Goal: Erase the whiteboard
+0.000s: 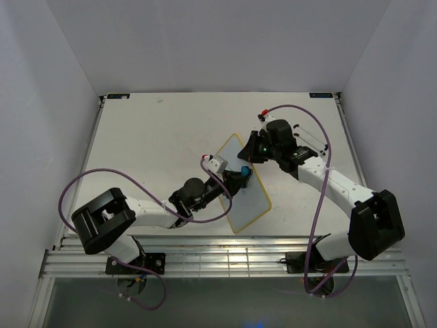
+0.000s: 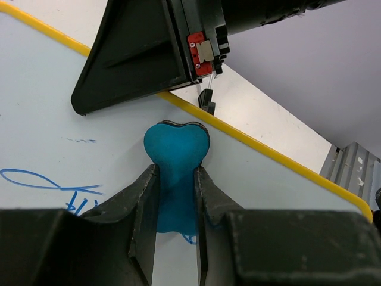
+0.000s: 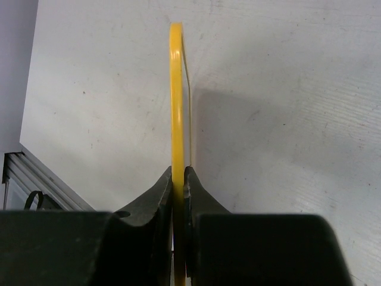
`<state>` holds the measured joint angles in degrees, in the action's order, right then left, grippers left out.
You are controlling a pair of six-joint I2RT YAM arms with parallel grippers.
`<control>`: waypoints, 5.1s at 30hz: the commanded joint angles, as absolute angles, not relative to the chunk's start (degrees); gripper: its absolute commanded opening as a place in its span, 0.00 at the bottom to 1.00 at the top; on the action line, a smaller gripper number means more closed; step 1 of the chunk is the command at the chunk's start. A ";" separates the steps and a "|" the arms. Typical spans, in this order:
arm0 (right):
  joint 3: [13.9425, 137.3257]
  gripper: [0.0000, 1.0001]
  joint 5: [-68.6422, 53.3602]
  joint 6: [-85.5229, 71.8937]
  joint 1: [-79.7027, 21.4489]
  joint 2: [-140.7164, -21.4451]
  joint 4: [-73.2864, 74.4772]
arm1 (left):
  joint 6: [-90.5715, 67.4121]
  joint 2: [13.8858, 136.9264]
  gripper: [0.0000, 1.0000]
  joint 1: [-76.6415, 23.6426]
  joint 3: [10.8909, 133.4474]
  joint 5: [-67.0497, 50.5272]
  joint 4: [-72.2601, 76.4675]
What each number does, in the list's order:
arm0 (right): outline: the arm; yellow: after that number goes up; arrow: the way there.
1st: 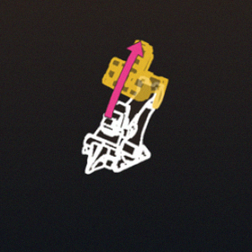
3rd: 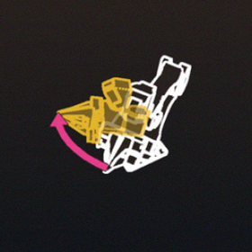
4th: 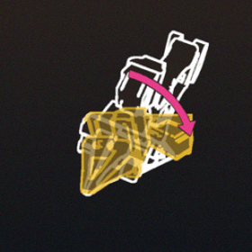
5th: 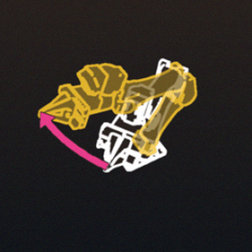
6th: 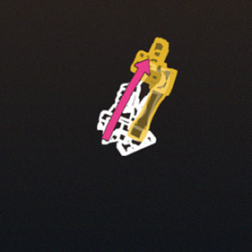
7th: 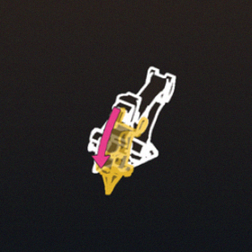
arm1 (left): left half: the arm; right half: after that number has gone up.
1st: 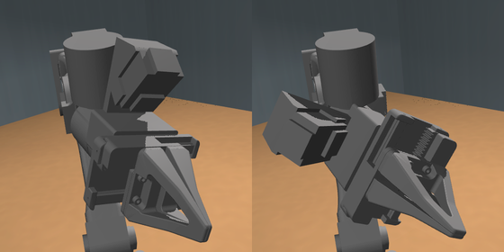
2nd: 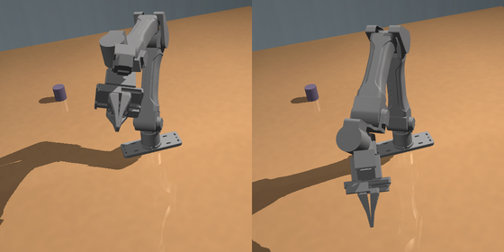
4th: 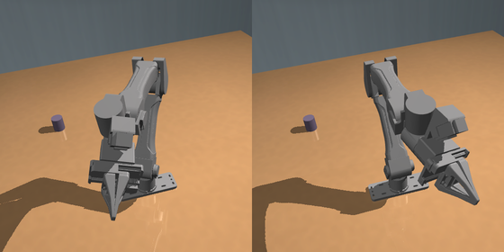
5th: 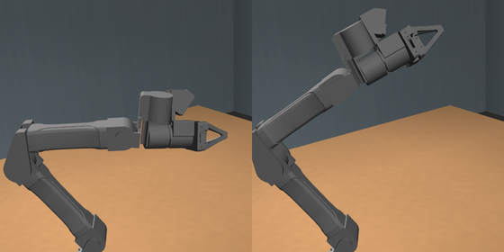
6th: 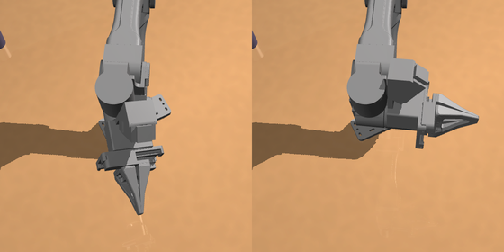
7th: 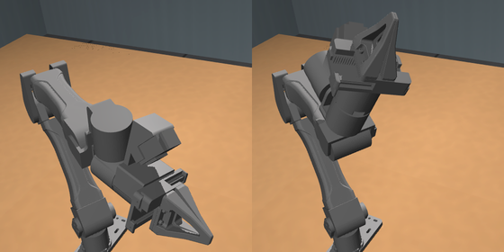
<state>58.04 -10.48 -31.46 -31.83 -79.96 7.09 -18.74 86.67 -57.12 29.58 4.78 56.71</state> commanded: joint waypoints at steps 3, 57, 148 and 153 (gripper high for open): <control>58.62 0.08 -14.41 -32.52 -32.70 -76.47 -0.44 | -17.67 85.52 0.00 -57.31 30.32 7.90 47.64; 50.19 0.08 -18.72 -38.85 -32.69 -66.89 -4.92 | -8.16 87.10 0.00 -58.73 27.16 19.78 51.51; 38.94 0.08 -21.53 -45.00 -24.79 -57.57 -10.10 | -22.59 92.90 0.00 -53.97 26.27 12.04 51.24; 38.94 0.08 -20.04 -45.00 -24.79 -58.36 -10.46 | -18.04 92.99 0.00 -56.86 28.21 8.61 53.43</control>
<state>37.60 -13.80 -38.89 -23.66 -59.99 -1.98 -20.88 94.28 -54.33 26.65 11.18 55.02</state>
